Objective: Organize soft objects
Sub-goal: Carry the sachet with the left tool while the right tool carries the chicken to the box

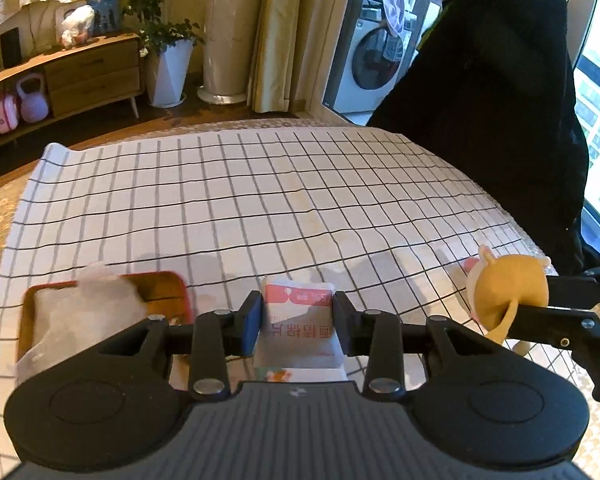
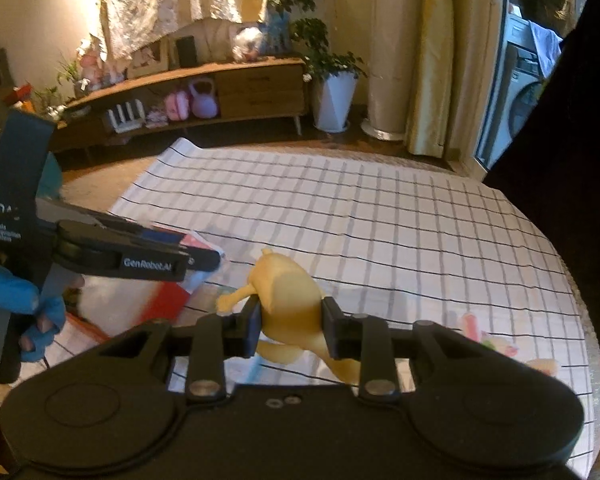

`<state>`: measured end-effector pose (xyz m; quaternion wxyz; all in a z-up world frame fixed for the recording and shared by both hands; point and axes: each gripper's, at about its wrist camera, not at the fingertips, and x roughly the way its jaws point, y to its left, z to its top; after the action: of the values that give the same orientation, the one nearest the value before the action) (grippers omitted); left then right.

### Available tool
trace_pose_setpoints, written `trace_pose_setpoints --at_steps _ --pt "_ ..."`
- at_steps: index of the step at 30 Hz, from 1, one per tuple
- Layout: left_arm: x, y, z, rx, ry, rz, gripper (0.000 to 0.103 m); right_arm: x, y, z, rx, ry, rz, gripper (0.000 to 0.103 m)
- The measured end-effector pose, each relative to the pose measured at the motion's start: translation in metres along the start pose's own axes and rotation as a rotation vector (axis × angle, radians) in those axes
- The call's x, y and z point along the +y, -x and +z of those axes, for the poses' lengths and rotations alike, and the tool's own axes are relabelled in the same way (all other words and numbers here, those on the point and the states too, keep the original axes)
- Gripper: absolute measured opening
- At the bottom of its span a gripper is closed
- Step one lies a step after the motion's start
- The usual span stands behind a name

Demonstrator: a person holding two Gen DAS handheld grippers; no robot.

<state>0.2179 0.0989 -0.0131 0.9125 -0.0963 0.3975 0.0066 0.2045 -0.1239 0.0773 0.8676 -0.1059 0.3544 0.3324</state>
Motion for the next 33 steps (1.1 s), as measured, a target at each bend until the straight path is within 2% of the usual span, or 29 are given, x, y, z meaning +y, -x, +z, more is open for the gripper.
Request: trace_pose_setpoints --at_steps 10,18,24,33 --pt "0.039 0.057 -0.01 -0.057 0.024 0.008 0.037 0.054 0.004 0.014 -0.051 -0.023 0.111 0.03" --pt "0.082 0.077 -0.02 -0.068 0.043 0.054 0.037 0.081 -0.021 0.025 -0.023 -0.105 0.185 0.03" --pt "0.115 0.076 -0.031 -0.065 0.076 0.078 0.037 0.1 -0.047 0.033 0.007 -0.168 0.231 0.031" --pt "0.141 0.05 -0.059 -0.005 0.05 0.105 0.037 0.115 -0.098 0.035 0.083 -0.245 0.222 0.031"
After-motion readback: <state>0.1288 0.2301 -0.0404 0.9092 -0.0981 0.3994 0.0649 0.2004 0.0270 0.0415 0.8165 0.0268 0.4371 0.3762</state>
